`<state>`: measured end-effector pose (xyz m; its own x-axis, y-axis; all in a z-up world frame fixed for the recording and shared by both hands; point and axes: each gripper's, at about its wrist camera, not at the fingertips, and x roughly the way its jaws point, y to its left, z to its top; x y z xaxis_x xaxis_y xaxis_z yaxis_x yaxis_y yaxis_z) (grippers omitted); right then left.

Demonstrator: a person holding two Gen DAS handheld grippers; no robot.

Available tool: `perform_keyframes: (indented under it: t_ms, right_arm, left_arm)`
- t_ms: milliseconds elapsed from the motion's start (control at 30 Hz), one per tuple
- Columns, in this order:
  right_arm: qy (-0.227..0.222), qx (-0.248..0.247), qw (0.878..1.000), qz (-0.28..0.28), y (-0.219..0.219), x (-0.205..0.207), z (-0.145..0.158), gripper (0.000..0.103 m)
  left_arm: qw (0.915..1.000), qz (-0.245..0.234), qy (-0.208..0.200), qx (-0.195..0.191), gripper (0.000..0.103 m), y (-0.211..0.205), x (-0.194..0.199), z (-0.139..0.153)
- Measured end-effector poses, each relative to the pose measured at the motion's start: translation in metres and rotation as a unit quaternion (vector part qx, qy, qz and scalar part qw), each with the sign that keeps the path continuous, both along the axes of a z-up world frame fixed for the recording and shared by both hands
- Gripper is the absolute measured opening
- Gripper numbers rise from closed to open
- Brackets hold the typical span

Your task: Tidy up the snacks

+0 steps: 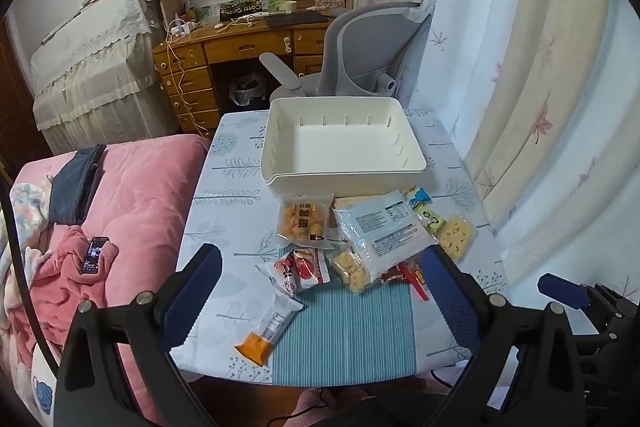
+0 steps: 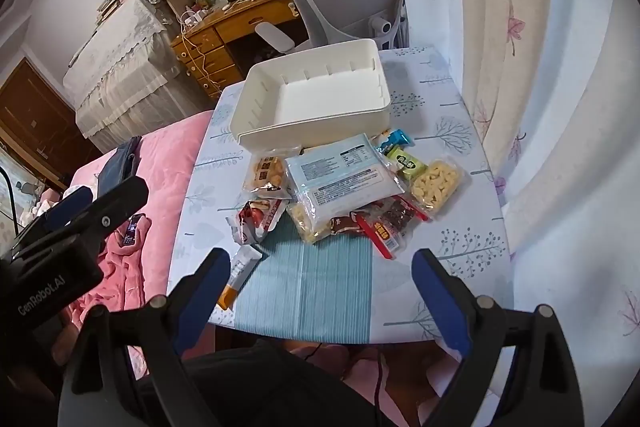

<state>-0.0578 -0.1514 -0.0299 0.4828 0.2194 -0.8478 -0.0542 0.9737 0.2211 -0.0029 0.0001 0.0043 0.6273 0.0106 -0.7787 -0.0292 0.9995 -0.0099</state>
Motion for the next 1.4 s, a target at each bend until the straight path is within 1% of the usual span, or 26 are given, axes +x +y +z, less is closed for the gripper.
perform_keyframes:
  t_ms: [333,533,567,700,1100,1400]
  right_arm:
    - [0.001,-0.002,1.0,-0.002,0.001,0.0,0.0,0.093]
    - [0.001,-0.002,1.0,-0.003,0.002,-0.001,0.0,0.093]
    - [0.002,-0.001,1.0,-0.003,0.003,-0.001,0.0,0.093]
    - [0.002,-0.002,1.0,-0.004,0.004,-0.002,0.001,0.103]
    - [0.017,0.004,1.0,-0.014,0.014,0.004,-0.006,0.103]
    - [0.022,-0.006,0.998,-0.054,0.018,0.004,-0.01,0.103]
  left_arm:
    - [1.0,0.002,0.0,0.002,0.1,0.004,-0.001,-0.001]
    - [0.9999,0.009,0.01,0.004,0.1,0.016,-0.007,-0.006]
    - [0.9999,0.009,0.012,0.005,0.1,0.017,-0.007,-0.007]
    - [0.9998,0.008,0.017,0.002,0.102,0.019,-0.007,-0.009]
    - [0.9992,0.007,0.04,0.005,0.102,0.021,0.007,-0.015]
    - [0.998,-0.017,0.056,-0.021,0.102,0.038,0.014,-0.023]
